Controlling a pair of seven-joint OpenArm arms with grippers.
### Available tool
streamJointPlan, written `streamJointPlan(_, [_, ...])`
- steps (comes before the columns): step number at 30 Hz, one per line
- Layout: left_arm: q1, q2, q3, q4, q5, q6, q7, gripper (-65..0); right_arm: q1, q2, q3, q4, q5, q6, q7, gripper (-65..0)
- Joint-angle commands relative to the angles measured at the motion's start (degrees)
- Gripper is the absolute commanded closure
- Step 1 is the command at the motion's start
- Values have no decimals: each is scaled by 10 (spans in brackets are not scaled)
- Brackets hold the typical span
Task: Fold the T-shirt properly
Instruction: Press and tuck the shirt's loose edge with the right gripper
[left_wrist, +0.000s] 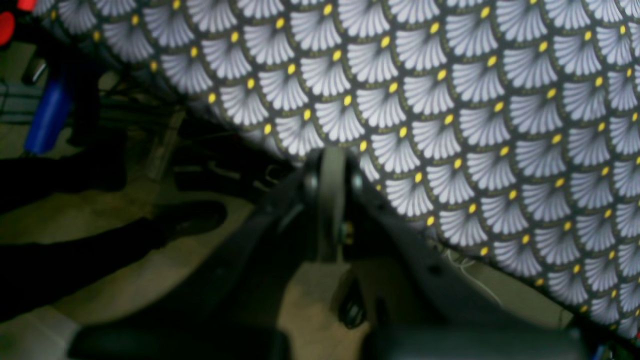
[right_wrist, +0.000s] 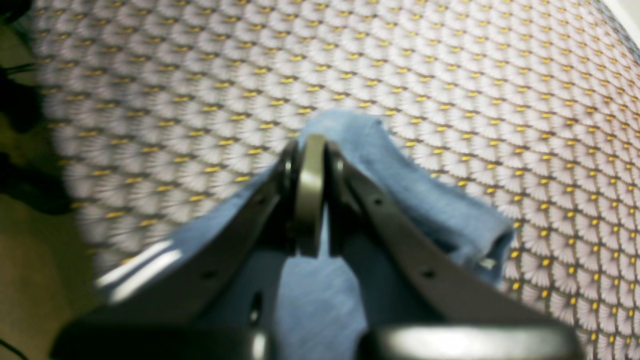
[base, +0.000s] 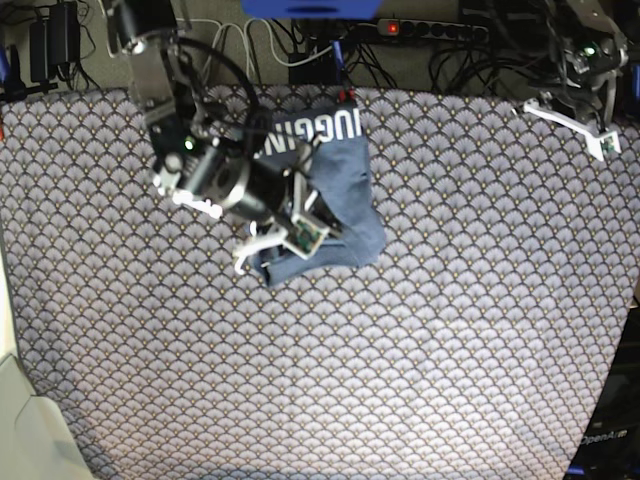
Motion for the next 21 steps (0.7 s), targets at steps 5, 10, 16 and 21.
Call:
streamJointPlan(5, [16, -3, -3, 12, -2, 1, -11, -2, 76, -2, 1, -123, 7, 1, 17, 0])
streamJointPlan(10, [27, -3, -3, 12, -2, 1, -12, -2, 137, 2, 1, -246, 7, 1, 63, 0])
streamJointPlan(16, [27, -5, -3, 12, -2, 1, -12, -2, 182, 13, 1, -374, 8, 1, 118, 0])
streamJointPlan(21, [24, -6, -3, 11, -2, 1, -12, -2, 188, 27, 1, -416, 8, 1, 157, 0])
